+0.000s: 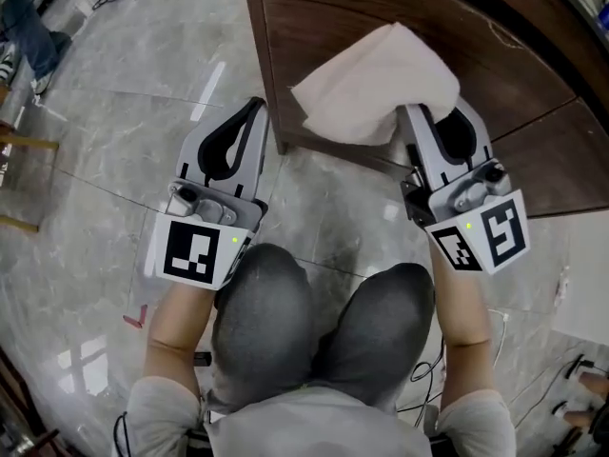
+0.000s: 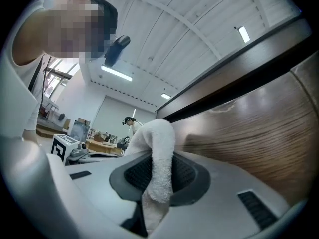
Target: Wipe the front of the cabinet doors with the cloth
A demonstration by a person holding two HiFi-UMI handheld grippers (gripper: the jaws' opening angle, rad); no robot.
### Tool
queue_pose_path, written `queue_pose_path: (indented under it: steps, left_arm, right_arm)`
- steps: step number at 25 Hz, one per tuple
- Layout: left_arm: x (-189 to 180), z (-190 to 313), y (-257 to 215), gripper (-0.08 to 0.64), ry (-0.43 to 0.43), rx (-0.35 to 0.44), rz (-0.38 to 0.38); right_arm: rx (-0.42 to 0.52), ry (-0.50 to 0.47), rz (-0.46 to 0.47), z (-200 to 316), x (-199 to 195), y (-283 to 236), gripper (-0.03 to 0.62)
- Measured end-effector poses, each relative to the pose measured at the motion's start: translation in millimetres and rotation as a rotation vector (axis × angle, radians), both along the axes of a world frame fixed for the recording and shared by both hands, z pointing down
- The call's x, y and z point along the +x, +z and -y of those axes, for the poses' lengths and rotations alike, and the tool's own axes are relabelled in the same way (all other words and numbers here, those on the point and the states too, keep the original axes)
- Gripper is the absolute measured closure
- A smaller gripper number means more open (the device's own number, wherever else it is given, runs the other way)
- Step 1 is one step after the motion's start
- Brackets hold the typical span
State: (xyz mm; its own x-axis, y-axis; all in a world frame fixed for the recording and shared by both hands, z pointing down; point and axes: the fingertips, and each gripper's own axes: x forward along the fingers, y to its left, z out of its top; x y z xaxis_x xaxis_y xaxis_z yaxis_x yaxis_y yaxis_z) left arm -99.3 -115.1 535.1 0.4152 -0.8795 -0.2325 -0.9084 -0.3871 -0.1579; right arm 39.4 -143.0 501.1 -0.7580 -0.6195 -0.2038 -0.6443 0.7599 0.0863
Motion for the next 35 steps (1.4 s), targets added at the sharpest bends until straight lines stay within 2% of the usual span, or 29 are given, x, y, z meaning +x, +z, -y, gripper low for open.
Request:
queue_pose_path:
  steps: [4, 7, 11, 19, 26, 35]
  left_arm:
    - [-33, 1, 12, 0.541, -0.035, -0.027, -0.006]
    - [-54, -1, 22, 0.541, -0.054, -0.036, 0.019]
    - [-72, 0, 30, 0.541, -0.07, -0.045, 0.023]
    - [-65, -9, 40, 0.541, -0.065, -0.04, 0.009]
    - [-72, 5, 51, 0.541, -0.063, -0.05, 0.013]
    - [-64, 11, 52, 0.541, -0.042, -0.055, 0.008]
  right_arm:
    - [-0.014, -0.078, -0.033, 10, -57, 14, 0.512]
    - [-0.019, -0.109, -0.055, 17, -93, 24, 0.512]
    - [-0.027, -0.136, -0.085, 25, -124, 36, 0.512]
    - [-0.026, -0.109, -0.102, 35, -125, 46, 0.512]
    - [-0.021, -0.103, -0.092, 48, -128, 49, 0.512]
    - [-0.031, -0.072, -0.09, 50, -108, 46, 0.512]
